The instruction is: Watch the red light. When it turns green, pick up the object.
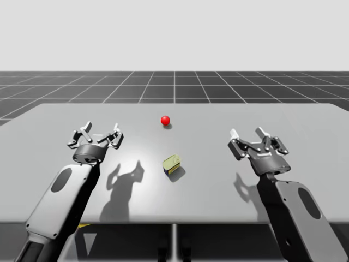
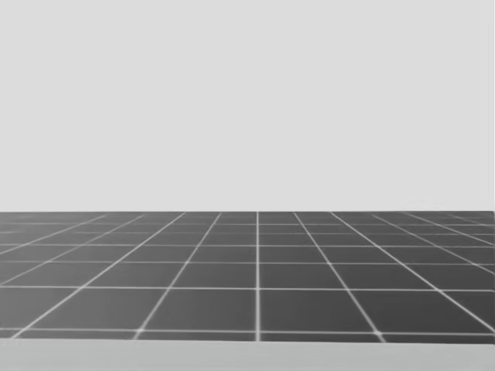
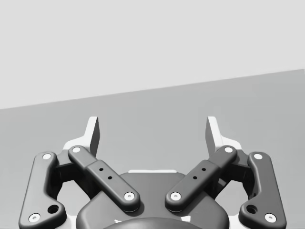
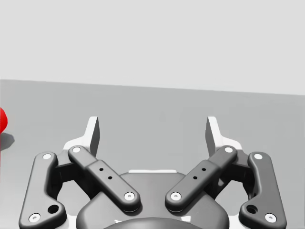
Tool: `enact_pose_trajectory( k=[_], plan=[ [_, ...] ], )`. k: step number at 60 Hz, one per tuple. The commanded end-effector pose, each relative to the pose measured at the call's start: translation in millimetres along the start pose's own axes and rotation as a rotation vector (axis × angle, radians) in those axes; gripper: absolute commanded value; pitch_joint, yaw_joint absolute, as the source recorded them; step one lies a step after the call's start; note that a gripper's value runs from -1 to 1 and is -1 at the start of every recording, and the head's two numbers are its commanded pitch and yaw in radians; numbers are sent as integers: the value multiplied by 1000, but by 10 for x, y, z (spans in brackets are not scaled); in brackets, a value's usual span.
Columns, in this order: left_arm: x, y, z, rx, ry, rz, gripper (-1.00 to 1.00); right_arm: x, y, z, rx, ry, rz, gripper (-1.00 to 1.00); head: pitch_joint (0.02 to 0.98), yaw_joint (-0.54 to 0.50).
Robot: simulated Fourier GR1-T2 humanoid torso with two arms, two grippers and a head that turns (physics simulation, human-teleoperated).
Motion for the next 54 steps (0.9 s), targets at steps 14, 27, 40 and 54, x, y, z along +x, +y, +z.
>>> enact_pose_trajectory(
  k=[14, 27, 40, 54],
  plan=[
    [-85, 29, -60, 13, 10, -11, -1000, -67, -35, -62, -40, 114, -8, -1000, 164, 29],
    [-95, 34, -65, 8, 12, -17, -1000, -57, -44, -66, -25, 103, -6, -1000, 377, 59],
    [-91, 34, -71, 1, 9, -22, -1000, -70, -56, -59, -8, 108, 2, -1000, 521, 92],
    [-90, 29, -70, 0, 9, -23, -1000, -60, -52, -44, 4, 109, -15, -1000, 565, 95]
  ],
)
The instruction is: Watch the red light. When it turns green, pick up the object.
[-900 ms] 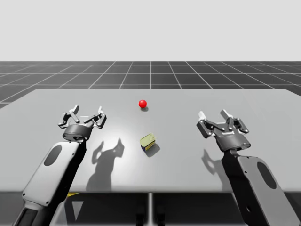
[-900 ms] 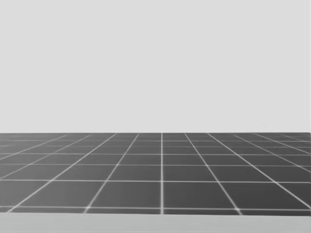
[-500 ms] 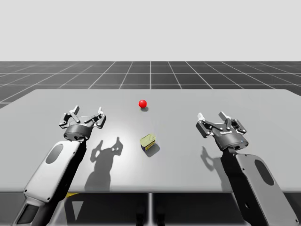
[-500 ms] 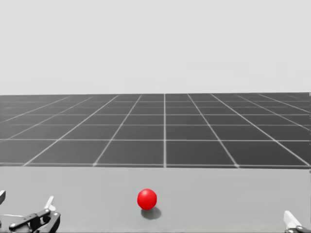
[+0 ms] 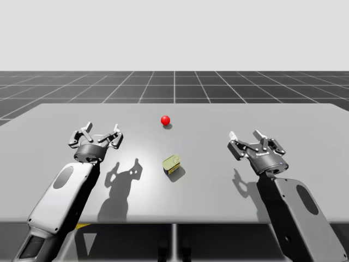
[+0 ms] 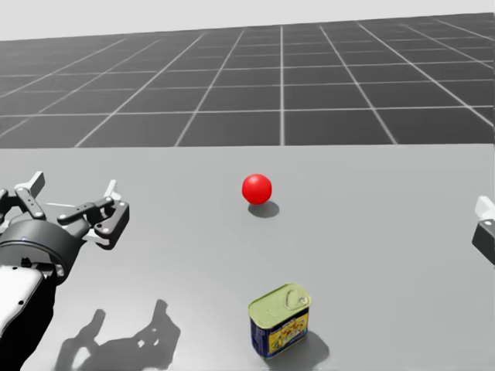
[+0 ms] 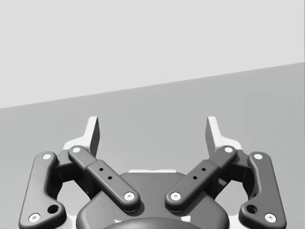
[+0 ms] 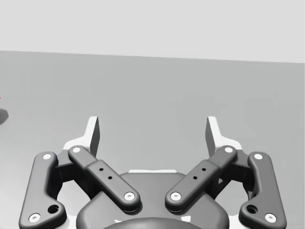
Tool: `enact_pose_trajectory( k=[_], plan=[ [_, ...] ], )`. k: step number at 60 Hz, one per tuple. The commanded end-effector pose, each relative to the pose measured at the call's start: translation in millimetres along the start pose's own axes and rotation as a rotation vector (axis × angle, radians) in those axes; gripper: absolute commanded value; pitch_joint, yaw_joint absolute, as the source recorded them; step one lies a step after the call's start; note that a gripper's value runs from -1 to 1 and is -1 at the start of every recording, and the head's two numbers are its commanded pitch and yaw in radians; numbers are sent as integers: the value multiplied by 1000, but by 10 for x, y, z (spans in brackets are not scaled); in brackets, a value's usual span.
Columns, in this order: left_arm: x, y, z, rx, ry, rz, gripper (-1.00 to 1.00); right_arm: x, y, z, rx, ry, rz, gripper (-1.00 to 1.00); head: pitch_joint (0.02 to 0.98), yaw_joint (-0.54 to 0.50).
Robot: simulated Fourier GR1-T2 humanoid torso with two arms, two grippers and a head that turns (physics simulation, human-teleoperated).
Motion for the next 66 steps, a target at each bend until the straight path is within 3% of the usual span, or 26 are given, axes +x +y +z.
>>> enact_pose_trajectory(
  k=[1, 66],
  plan=[
    [-1, -5, -4, -2, 0, -1, -1000, -1, 9, 7, 5, -1, -2, -1000, 565, 94],
    [-5, -18, 5, -9, 0, -1, -1000, -1, 19, 9, 6, -1, 5, -1000, 574, 98]
  ],
)
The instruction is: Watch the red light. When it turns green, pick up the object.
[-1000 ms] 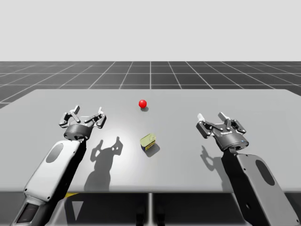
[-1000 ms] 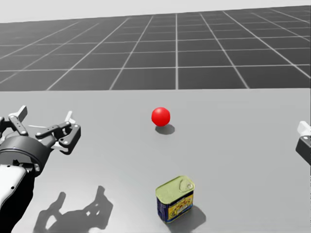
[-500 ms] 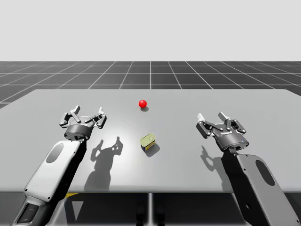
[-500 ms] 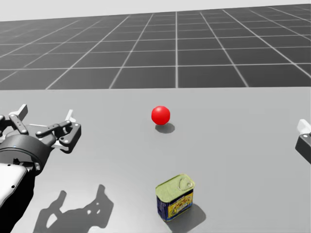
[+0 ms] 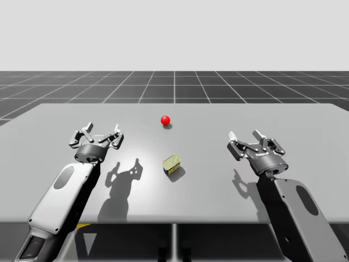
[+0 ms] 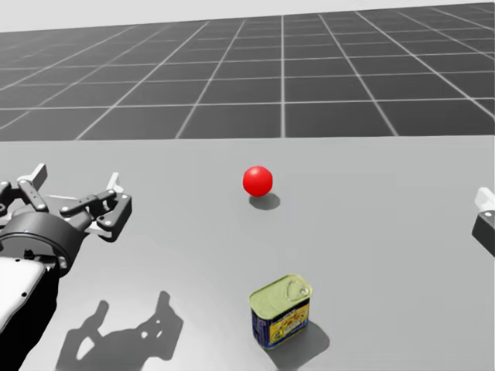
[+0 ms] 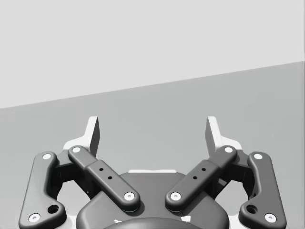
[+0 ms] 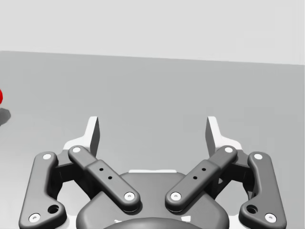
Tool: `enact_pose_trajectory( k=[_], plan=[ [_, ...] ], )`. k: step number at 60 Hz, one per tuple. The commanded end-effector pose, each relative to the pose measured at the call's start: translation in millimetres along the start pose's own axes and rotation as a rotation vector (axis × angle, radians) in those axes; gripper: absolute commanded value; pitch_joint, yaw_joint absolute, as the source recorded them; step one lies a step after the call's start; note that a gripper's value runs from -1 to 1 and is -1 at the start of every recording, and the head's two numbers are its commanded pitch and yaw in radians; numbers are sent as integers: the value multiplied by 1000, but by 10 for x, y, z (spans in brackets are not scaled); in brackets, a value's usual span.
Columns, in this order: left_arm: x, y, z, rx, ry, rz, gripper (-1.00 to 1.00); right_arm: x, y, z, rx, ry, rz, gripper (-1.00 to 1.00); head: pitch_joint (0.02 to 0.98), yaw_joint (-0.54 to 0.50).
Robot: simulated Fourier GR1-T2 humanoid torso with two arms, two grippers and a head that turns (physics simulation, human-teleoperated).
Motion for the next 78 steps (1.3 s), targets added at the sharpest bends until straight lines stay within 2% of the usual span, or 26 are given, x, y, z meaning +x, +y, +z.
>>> enact_pose_trajectory(
  k=[1, 51, 78],
  plan=[
    [-5, -2, -5, -2, 0, -1, -1000, -4, 1, -1, 1, 3, 2, -1000, 574, 98],
    [1, -12, 1, -5, 1, 0, -1000, 3, -8, -2, -4, 0, 4, -1000, 581, 90],
    [4, -12, 0, -11, 1, -2, -1000, -7, 12, -9, 1, 8, 8, -1000, 808, 68]
  ],
)
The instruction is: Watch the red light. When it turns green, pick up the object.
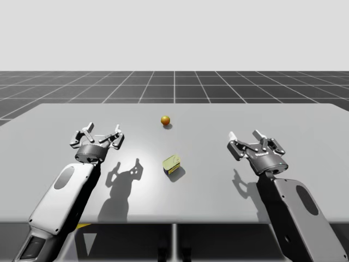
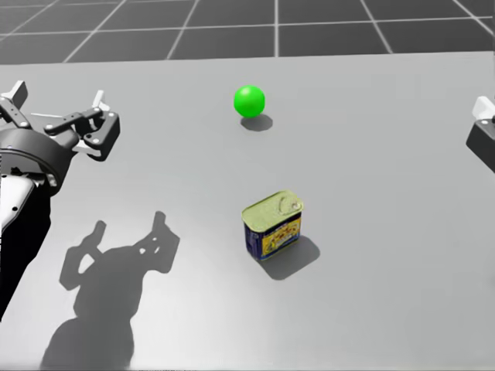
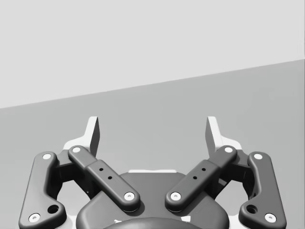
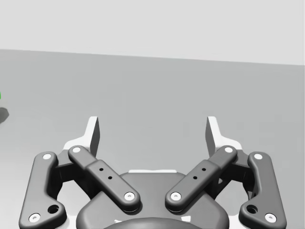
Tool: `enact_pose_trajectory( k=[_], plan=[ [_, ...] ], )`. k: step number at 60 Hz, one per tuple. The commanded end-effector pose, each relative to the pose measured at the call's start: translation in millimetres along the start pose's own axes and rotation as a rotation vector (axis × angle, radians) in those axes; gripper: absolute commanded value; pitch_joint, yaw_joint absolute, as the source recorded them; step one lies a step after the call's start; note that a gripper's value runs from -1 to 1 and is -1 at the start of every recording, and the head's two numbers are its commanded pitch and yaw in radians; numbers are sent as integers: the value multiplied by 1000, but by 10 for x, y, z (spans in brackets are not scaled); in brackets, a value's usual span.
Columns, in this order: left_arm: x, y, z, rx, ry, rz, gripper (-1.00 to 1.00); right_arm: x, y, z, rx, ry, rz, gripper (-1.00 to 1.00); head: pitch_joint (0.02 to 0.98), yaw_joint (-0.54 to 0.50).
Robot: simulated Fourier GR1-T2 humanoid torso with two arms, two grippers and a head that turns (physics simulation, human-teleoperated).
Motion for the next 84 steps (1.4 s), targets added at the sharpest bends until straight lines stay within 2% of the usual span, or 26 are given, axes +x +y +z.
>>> enact_pose_trajectory(
  k=[1, 7, 10, 12, 17, 21, 30, 31, 34, 36, 37, 38, 39, 41, 47, 55, 63, 65, 73, 79, 84],
  plan=[
    [3, 0, -4, -2, -1, 0, -1000, -9, 14, -5, 6, 7, 1, -1000, 813, 66],
    [4, 0, -5, -2, -2, -1, -1000, -8, 31, -8, 8, 10, 11, -1000, 833, 43],
    [5, 0, -5, -1, -2, -1, -1000, -4, 47, -5, -1, 11, 2, -1000, 835, 40],
    [7, 2, -5, 0, -2, 0, -1000, -1, 67, -2, 12, 5, 25, -1000, 835, 40],
    [10, 1, -2, 0, -2, 1, -1000, 11, 123, 24, 34, 5, 29, -1000, 837, 41],
    [10, -2, -1, 0, -2, 1, -1000, 18, 167, 49, 35, -8, 57, -1000, 841, 41],
    [4, -10, 1, 2, -4, -3, -1000, 31, 266, 151, 89, 19, 34, -1000, 842, 38],
    [3, -10, 1, 2, -3, -3, -1000, 33, 281, 168, 89, 19, 38, -1000, 842, 38],
    [0, -13, 1, 2, -2, -4, -1000, 35, 345, 253, 128, 5, 74, -1000, 842, 37],
    [1, -14, 3, 1, -3, -4, -1000, 35, 371, 289, 148, 2, 79, -1000, 841, 36],
    [2, -15, 4, 1, -3, -3, -1000, 35, 388, 307, 156, 6, 65, -1000, 841, 36],
    [1, -14, 4, 1, -3, -3, -1000, 26, 434, 351, 157, 2, 21, -1000, 840, 35],
    [1, -14, 5, 1, -3, -4, -1000, 21, 453, 367, 169, -3, 4, -1000, 840, 35],
    [0, -15, 6, 1, -3, -4, -1000, 13, 507, 451, 236, 42, 9, -1000, 838, 36],
    [-6, -18, 3, 1, -1, -5, -1000, -59, 659, 619, 321, 77, -15, -1000, 833, 35],
    [-6, -23, 1, -3, -1, -5, -1000, -182, 835, 828, 391, 101, 15, -1000, 830, 33],
    [-7, -34, 1, -8, -1, -7, -1000, -321, 1069, 1002, 461, 135, -6, -1000, 827, 31],
    [-5, -34, 2, -8, -1, -7, -1000, -352, 1109, 1017, 471, 137, -5, -1000, 827, 30],
    [-4, -41, 2, -10, -1, -6, -1000, -526, 1341, 1027, 516, 174, -34, -1000, 825, 32],
    [-5, -43, 3, -11, 0, -6, -1000, -615, 1504, 988, 541, 192, -42, -1000, 824, 33],
    [-3, -44, 4, -11, -1, -5, -1000, -647, 1591, 933, 542, 182, -27, -1000, 824, 33]
  ],
)
